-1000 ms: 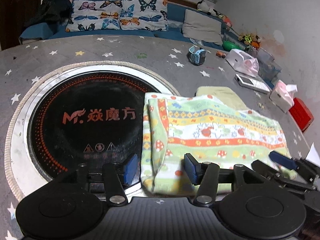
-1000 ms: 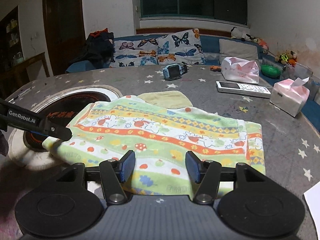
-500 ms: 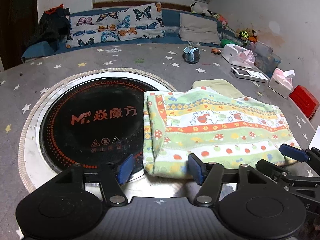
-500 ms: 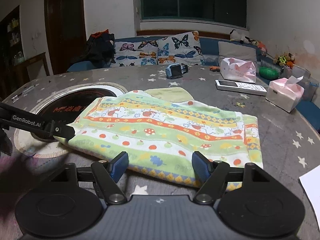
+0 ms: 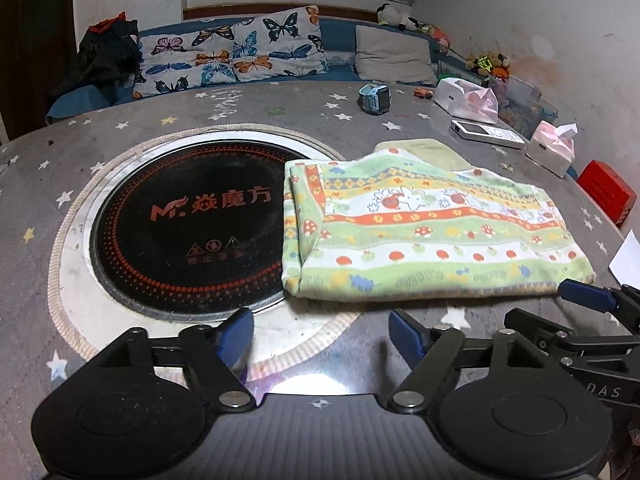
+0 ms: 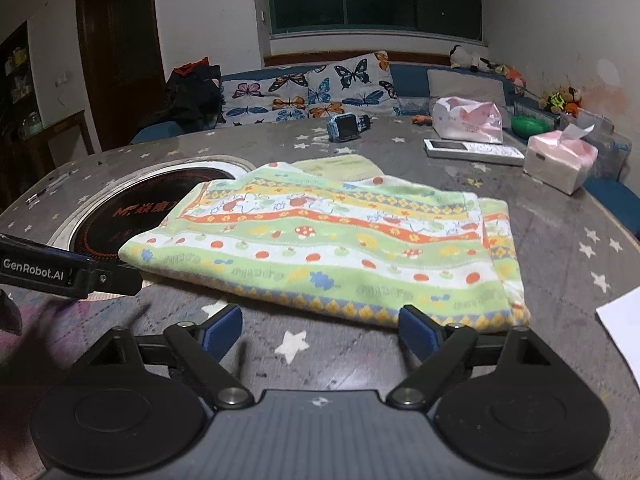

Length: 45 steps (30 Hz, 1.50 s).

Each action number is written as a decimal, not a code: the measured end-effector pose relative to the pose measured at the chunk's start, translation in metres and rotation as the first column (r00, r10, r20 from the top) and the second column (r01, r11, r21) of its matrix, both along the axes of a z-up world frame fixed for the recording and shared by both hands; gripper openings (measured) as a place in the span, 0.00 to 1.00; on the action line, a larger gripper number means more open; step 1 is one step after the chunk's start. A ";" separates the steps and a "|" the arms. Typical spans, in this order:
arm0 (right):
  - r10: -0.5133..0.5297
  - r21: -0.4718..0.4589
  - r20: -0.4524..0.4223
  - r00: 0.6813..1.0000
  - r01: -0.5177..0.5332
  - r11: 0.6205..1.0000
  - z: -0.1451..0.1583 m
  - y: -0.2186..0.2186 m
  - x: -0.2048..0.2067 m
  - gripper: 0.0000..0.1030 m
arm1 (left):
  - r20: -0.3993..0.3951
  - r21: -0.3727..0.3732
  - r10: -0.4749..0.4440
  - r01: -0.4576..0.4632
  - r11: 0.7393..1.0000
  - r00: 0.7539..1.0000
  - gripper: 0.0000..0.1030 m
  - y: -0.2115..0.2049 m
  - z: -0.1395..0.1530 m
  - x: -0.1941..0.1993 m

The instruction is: Fold clothes

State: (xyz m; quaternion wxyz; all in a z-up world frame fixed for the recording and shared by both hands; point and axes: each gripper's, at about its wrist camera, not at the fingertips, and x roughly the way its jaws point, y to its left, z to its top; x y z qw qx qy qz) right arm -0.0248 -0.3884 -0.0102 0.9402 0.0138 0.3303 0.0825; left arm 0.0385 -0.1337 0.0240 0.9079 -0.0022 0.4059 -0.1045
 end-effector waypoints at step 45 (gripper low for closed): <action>-0.077 -0.077 0.031 0.997 0.080 0.994 0.000 0.024 -0.047 1.00 | 0.056 0.032 0.022 -0.024 0.999 0.998 1.00 0.014 0.001 -0.058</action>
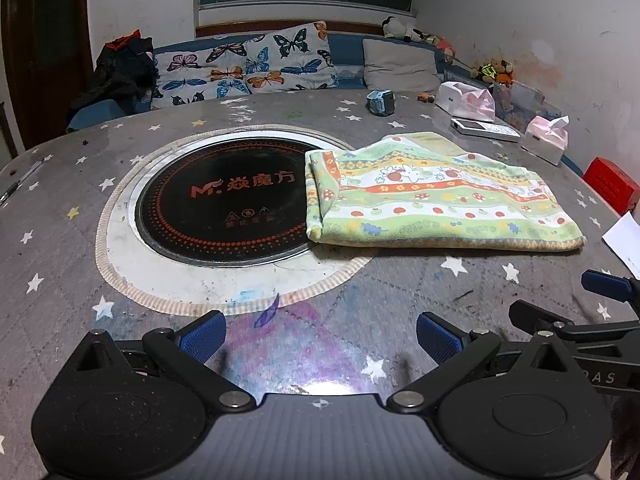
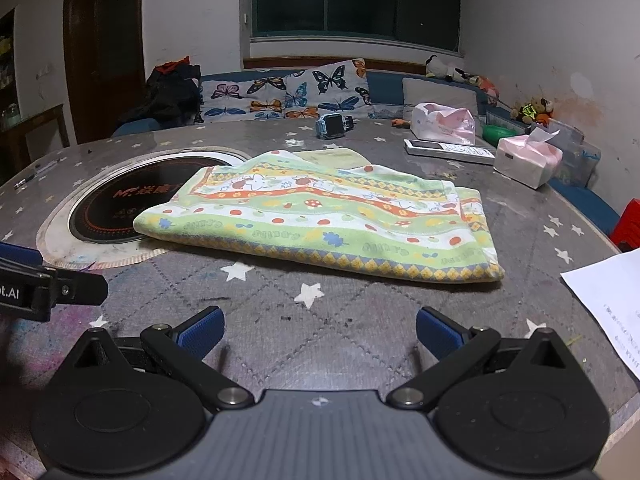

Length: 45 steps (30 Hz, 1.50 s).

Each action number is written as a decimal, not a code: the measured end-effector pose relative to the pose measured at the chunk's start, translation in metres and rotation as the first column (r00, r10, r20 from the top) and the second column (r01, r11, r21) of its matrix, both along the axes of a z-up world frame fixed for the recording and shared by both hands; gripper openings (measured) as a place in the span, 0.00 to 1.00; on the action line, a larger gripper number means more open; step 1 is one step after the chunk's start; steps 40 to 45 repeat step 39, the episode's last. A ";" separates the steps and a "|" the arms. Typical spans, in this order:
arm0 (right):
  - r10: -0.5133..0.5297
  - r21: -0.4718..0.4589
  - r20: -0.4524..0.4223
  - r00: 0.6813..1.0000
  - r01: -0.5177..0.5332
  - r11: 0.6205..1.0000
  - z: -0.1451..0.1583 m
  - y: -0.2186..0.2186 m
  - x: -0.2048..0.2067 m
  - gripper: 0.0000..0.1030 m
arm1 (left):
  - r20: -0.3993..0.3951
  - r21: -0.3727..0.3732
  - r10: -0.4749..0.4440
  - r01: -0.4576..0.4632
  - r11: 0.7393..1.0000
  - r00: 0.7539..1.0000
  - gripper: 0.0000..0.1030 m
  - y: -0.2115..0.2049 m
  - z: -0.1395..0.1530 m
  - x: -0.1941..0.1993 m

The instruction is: Fold clothes

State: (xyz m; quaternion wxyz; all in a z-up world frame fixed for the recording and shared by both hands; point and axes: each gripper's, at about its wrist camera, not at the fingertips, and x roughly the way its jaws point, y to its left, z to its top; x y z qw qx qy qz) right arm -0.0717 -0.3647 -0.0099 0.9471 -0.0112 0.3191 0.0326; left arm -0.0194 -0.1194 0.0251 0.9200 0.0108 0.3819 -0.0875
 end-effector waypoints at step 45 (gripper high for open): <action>-0.023 0.023 -0.015 1.000 0.024 0.999 -0.003 -0.003 0.004 1.00 | -0.004 -0.012 0.002 -0.002 1.000 1.000 1.00 0.001 0.002 0.000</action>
